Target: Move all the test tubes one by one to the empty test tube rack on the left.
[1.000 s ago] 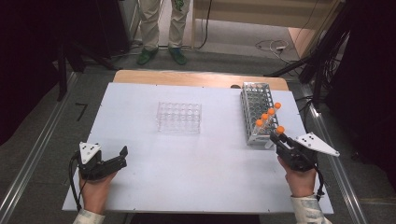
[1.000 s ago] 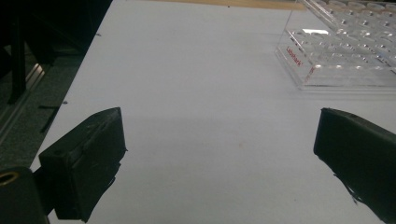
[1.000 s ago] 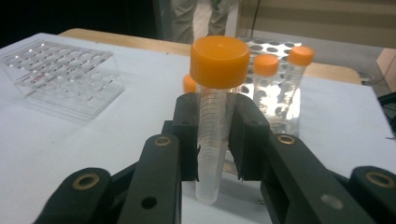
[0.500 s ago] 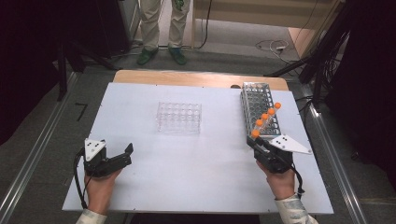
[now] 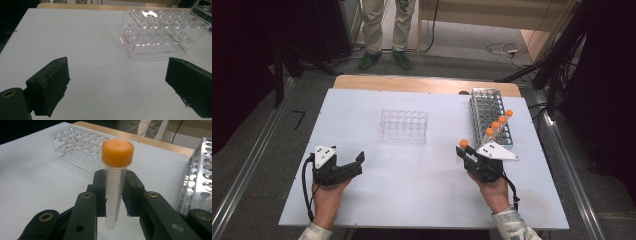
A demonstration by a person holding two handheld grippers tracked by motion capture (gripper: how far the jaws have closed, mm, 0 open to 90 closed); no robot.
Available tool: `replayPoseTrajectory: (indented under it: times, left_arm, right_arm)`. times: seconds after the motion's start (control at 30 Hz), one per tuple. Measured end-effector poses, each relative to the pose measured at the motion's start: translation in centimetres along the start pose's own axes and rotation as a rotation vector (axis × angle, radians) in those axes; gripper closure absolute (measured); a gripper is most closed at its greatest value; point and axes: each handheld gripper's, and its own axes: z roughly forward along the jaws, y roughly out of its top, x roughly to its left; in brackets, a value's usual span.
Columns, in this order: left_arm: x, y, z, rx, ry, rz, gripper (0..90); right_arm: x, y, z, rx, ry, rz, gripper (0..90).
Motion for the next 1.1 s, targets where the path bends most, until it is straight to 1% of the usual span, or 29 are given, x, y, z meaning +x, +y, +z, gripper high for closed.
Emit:
replayPoseTrajectory:
  times: [0.1, 0.2, 0.27, 0.3, 0.37, 0.47, 0.53, 0.6, 0.63, 0.67, 0.7, 0.73, 0.77, 0.9, 0.93, 1.0, 1.03, 1.1]
  left_arm:
    - [-0.2, 0.1, 0.1, 0.001, -0.008, 0.004, 5.4]
    - [-0.7, 0.4, 0.3, 0.003, -0.029, 0.010, 5.9]
    - [-0.8, 0.4, 0.3, 0.007, -0.031, 0.015, 6.2]
    - [-1.1, 0.5, 0.4, 0.003, -0.042, 0.020, 6.2]
    - [-1.2, 0.6, 0.4, 0.000, -0.049, 0.023, 7.1]
    - [-1.6, 0.8, 0.5, -0.001, -0.063, 0.028, 7.6]
    - [-1.9, 1.0, 0.5, -0.003, -0.071, 0.033, 7.7]
    - [-2.4, 1.3, 0.4, -0.006, -0.094, 0.046, 8.4]
    - [-2.4, 1.3, 0.4, -0.006, -0.094, 0.046, 9.5]
    - [-2.7, 1.4, 0.4, -0.007, -0.113, 0.046, 9.8]
    - [-2.9, 1.5, 0.4, -0.007, -0.122, 0.046, 9.8]
    - [-2.9, 1.5, 0.4, -0.007, -0.122, 0.046, 9.8]
    - [-3.1, 1.6, 0.5, -0.002, -0.137, 0.046, 9.8]
    - [-3.6, 1.9, 0.5, -0.003, -0.163, 0.050, 12.5]
    - [-3.7, 2.0, 0.5, -0.004, -0.172, 0.053, 13.1]
    - [-3.8, 2.1, 0.4, -0.005, -0.174, 0.055, 14.3]
    - [-4.3, 2.4, 0.4, -0.013, -0.193, 0.058, 15.1]
    - [-4.5, 2.5, 0.4, -0.015, -0.199, 0.066, 16.8]
  right_arm:
    - [0.2, 0.0, 0.4, 0.005, 0.008, -0.002, 71.7]
    - [0.5, 0.1, 0.9, 0.009, 0.018, -0.010, 71.7]
    - [0.8, 0.3, 1.2, 0.008, 0.024, -0.010, 71.7]
    - [1.0, 0.4, 1.4, 0.009, 0.028, -0.010, 71.7]
    - [1.1, 0.5, 1.5, 0.008, 0.032, -0.015, 71.8]
    - [1.9, 0.9, 2.3, 0.002, 0.050, -0.030, 71.7]
    - [2.4, 1.2, 2.7, 0.004, 0.058, -0.033, 71.7]
    - [2.7, 1.3, 3.2, 0.007, 0.067, -0.036, 71.8]
    - [3.0, 1.4, 3.5, 0.009, 0.072, -0.036, 71.7]
    - [3.2, 1.5, 3.8, 0.009, 0.077, -0.040, 71.8]
    - [3.4, 1.6, 4.0, 0.012, 0.079, -0.041, 71.7]
    - [3.4, 1.6, 4.0, 0.012, 0.079, -0.041, 71.7]
    - [3.8, 1.9, 4.4, 0.010, 0.090, -0.044, 71.7]
    - [4.7, 2.5, 5.0, -0.001, 0.108, -0.051, 71.7]
    - [5.1, 2.7, 5.2, 0.000, 0.112, -0.059, 71.8]
    - [5.5, 2.8, 5.5, 0.003, 0.117, -0.070, 71.8]
    - [5.8, 2.8, 5.8, 0.006, 0.121, -0.073, 71.7]
    - [6.2, 2.8, 6.3, 0.013, 0.130, -0.077, 71.7]
